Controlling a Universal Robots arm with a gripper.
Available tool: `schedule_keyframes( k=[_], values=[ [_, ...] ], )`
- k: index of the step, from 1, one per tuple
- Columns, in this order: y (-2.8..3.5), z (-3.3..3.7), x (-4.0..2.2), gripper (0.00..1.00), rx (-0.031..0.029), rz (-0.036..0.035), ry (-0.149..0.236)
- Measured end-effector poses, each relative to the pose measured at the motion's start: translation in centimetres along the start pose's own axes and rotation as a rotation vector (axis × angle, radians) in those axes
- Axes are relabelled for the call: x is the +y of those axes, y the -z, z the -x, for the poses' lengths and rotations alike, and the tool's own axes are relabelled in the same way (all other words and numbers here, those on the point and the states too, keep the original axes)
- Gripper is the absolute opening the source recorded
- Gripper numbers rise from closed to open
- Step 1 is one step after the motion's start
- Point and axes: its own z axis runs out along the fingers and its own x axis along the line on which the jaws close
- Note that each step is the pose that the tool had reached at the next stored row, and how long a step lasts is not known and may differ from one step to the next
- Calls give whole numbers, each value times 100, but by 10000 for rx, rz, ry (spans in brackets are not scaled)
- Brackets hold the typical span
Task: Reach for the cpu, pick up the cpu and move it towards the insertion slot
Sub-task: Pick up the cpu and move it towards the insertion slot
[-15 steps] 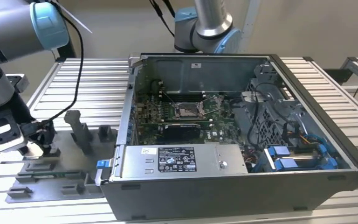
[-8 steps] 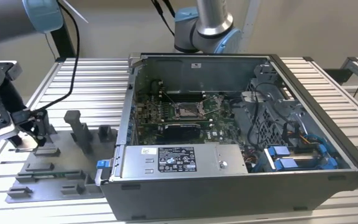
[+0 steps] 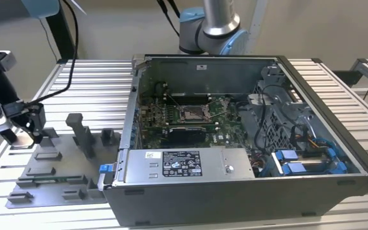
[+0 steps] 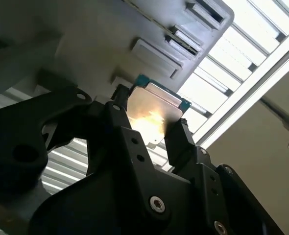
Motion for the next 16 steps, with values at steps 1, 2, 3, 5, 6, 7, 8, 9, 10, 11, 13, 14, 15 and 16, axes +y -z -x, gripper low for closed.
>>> schedule_keyframes(
  k=[1,2,3,5,6,7,8,9,10,11,13,14,15,16],
  values=[
    [44,0,2,0,1,-1,0],
    [90,0,3,0,1,-1,0],
    [136,0,5,0,0,0,0],
    [226,0,8,0,0,-1,0],
    [271,0,10,0,0,-1,1],
    [316,0,12,0,0,0,1],
    [361,0,14,0,1,-1,1],
    [408,0,15,0,0,0,0],
    [451,-1,17,0,1,-1,0],
    [495,0,19,0,0,-1,1],
    [590,0,22,0,1,-1,0],
    [634,0,24,0,0,-1,1],
    [679,0,26,0,-1,0,1],
    [726,0,27,0,1,-1,1]
  ],
)
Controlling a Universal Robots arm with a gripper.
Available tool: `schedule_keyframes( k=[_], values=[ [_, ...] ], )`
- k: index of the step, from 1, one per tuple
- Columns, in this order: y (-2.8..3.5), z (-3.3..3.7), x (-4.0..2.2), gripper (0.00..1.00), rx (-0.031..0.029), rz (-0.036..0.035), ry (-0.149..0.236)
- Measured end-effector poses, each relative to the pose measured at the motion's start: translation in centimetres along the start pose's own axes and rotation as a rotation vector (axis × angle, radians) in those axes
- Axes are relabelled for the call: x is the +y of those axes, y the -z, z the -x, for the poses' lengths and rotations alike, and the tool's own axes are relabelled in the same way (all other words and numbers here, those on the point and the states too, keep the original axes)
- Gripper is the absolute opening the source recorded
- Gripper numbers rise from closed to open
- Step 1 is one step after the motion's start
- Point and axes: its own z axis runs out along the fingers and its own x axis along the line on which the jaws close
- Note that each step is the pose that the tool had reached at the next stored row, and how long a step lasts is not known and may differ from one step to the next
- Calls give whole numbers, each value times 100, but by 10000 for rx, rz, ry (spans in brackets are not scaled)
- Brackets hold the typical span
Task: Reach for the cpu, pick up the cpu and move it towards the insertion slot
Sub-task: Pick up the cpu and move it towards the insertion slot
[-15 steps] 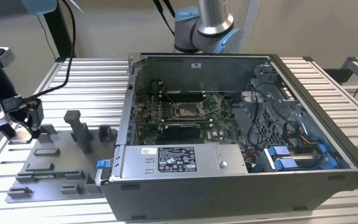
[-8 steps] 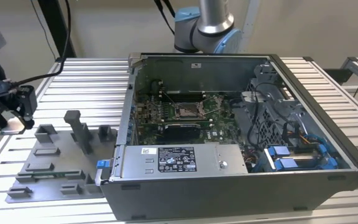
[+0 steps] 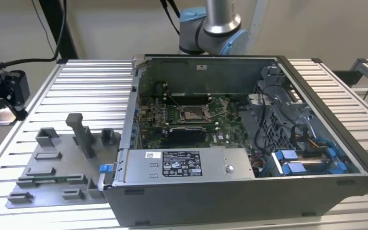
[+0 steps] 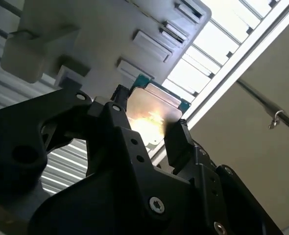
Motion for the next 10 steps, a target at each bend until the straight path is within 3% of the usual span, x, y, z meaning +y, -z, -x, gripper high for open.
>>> schedule_keyframes(
  k=[10],
  values=[
    [455,-1,17,0,-1,1,0]
  ],
)
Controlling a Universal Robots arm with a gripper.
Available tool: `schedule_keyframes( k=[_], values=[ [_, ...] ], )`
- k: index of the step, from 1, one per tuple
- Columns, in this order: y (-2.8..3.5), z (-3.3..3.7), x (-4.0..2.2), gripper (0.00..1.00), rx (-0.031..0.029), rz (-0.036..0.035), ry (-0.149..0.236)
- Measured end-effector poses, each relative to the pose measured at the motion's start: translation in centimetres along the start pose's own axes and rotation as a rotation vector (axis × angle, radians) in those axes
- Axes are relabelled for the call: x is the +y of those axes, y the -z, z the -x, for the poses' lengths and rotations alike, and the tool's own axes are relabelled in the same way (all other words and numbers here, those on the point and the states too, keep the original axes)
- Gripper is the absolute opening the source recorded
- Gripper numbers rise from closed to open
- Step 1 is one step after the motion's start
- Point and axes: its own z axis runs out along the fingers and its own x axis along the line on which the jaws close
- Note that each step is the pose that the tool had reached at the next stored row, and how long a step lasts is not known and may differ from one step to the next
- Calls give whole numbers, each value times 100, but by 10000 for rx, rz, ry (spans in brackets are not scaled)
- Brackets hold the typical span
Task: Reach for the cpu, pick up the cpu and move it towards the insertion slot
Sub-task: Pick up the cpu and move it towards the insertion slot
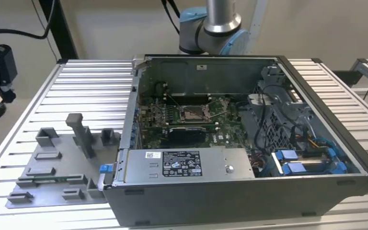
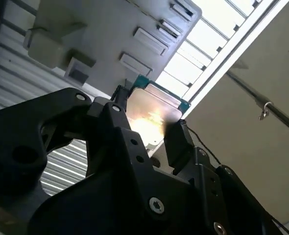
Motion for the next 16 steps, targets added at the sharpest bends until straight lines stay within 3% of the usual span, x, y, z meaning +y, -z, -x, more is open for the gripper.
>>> schedule_keyframes(
  k=[10,16],
  values=[
    [446,-1,19,0,0,-1,1],
    [464,-1,20,0,-3,0,0]
  ],
)
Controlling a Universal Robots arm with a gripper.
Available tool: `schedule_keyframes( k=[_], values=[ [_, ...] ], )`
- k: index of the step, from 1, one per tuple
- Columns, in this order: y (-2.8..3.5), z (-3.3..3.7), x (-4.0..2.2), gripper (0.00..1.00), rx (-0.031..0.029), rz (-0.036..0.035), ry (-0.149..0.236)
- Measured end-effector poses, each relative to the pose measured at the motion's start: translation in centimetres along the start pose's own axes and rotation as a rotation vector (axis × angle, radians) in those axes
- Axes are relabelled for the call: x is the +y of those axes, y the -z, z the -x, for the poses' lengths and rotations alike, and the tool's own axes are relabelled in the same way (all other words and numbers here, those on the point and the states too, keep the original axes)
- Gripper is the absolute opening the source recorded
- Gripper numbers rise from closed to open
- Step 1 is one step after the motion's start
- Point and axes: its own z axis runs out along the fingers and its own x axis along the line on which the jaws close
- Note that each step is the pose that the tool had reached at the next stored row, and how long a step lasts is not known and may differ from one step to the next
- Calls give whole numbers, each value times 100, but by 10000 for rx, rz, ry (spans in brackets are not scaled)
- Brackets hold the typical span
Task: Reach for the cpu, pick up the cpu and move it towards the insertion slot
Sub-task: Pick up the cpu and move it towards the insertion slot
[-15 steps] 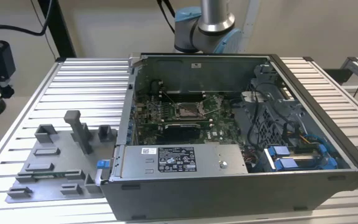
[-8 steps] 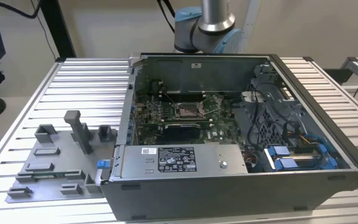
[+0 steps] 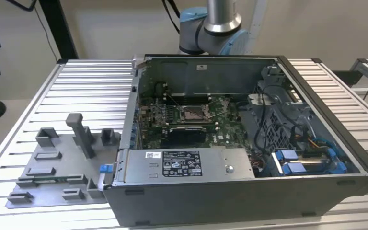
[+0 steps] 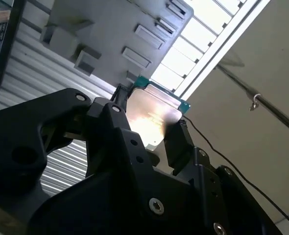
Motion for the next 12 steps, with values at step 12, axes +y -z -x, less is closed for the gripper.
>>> schedule_keyframes(
  k=[12],
  values=[
    [0,-1,0,0,8,0,-3]
  ],
)
